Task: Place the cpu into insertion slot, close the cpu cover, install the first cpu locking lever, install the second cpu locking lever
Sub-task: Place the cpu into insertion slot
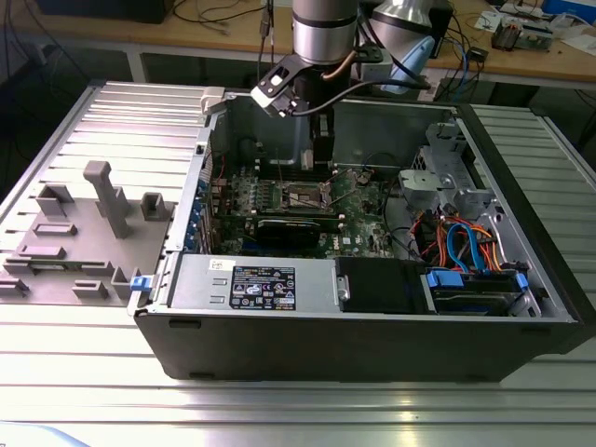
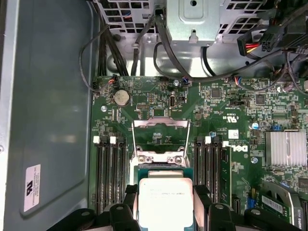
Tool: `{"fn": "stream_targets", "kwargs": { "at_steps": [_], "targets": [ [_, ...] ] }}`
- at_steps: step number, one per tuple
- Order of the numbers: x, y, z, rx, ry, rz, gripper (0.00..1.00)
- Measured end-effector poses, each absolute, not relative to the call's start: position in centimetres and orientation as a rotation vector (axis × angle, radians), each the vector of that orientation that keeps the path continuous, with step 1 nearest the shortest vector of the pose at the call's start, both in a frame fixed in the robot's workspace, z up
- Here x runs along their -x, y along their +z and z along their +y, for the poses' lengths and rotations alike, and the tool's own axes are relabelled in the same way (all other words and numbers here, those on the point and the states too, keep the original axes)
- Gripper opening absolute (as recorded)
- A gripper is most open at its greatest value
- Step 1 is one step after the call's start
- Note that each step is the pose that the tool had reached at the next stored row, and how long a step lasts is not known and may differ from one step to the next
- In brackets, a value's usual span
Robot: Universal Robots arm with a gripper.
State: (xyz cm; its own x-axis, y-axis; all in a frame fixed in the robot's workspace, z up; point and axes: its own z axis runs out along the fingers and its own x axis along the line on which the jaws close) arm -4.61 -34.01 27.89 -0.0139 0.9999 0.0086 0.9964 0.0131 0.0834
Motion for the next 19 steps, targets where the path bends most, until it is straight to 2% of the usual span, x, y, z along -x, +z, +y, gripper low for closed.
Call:
{"fn": "stream_targets", "kwargs": {
  "at_steps": [7, 19],
  "targets": [
    [4.6, 26.7, -34.0, -2.168, 0.101, 2.198, 0.54],
    [4.6, 26.5, -34.0, -2.173, 0.101, 2.193, 0.54]
  ]
}}
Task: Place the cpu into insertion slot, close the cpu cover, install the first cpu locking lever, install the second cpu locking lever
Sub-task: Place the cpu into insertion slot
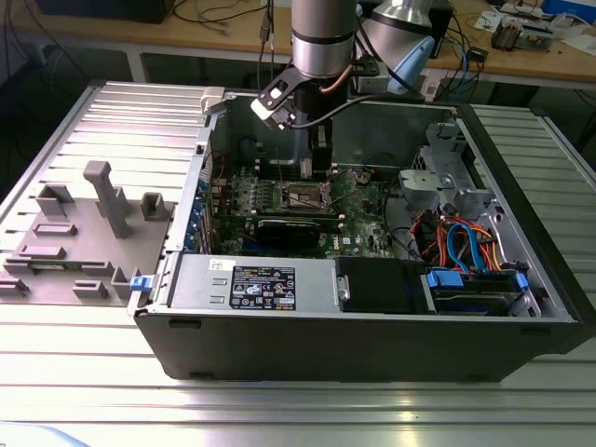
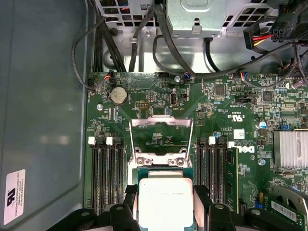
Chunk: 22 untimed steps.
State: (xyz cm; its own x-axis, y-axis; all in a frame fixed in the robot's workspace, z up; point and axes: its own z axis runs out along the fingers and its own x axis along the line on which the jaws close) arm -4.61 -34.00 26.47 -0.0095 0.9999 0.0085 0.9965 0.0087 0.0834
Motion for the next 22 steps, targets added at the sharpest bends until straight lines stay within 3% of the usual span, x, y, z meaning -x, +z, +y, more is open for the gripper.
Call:
{"fn": "stream_targets", "kwargs": {
  "at_steps": [16, 22],
  "targets": [
    [4.6, 26.2, -34.0, -2.173, 0.101, 2.193, 0.54],
    [4.7, 24.7, -33.9, -2.173, 0.101, 2.193, 0.54]
  ]
}}
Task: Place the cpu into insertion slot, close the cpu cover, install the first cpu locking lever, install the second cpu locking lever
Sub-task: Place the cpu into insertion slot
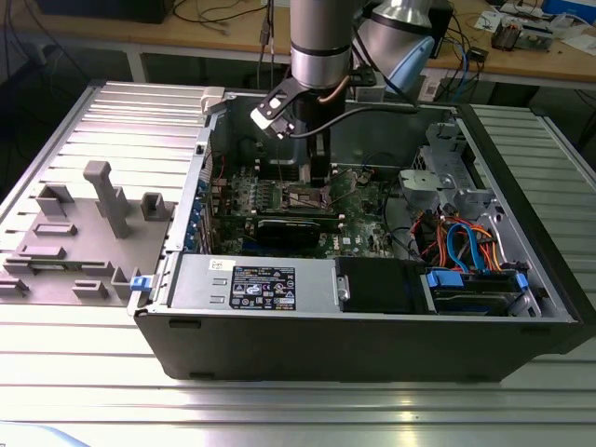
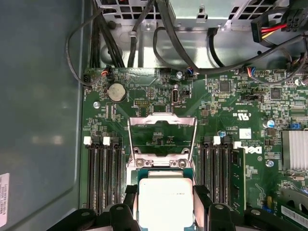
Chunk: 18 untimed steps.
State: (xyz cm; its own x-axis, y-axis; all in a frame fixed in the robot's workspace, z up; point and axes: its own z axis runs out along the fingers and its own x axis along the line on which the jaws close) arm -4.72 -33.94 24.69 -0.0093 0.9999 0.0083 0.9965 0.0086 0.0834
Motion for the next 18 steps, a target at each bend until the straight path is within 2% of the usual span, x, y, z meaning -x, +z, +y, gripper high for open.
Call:
{"fn": "stream_targets", "kwargs": {
  "at_steps": [18],
  "targets": [
    [5.7, 21.7, -33.9, -2.173, 0.1, 2.193, 0.54]
  ]
}}
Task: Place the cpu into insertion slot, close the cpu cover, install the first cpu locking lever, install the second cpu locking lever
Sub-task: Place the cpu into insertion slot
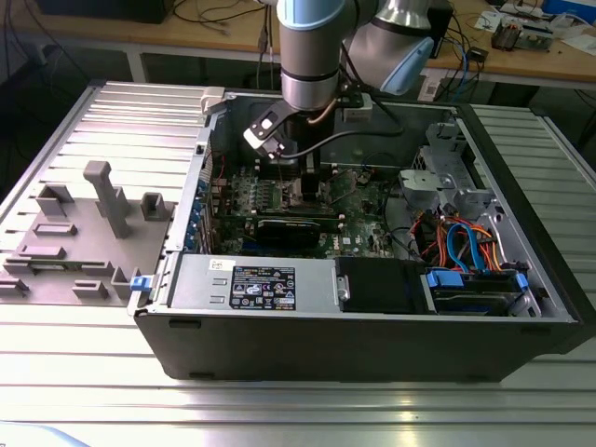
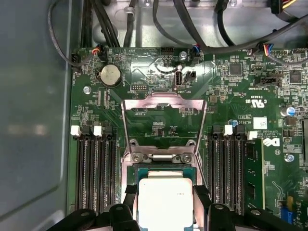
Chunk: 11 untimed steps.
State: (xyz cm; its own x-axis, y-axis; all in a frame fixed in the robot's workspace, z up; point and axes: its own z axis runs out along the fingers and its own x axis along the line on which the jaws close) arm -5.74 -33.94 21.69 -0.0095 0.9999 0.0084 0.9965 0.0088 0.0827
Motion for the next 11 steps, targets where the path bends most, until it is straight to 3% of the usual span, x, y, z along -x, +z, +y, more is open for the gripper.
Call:
{"fn": "stream_targets", "kwargs": {
  "at_steps": [11],
  "targets": [
    [5.79, 21.36, -33.94, -2.173, 0.1, 2.193, 0.54]
  ]
}}
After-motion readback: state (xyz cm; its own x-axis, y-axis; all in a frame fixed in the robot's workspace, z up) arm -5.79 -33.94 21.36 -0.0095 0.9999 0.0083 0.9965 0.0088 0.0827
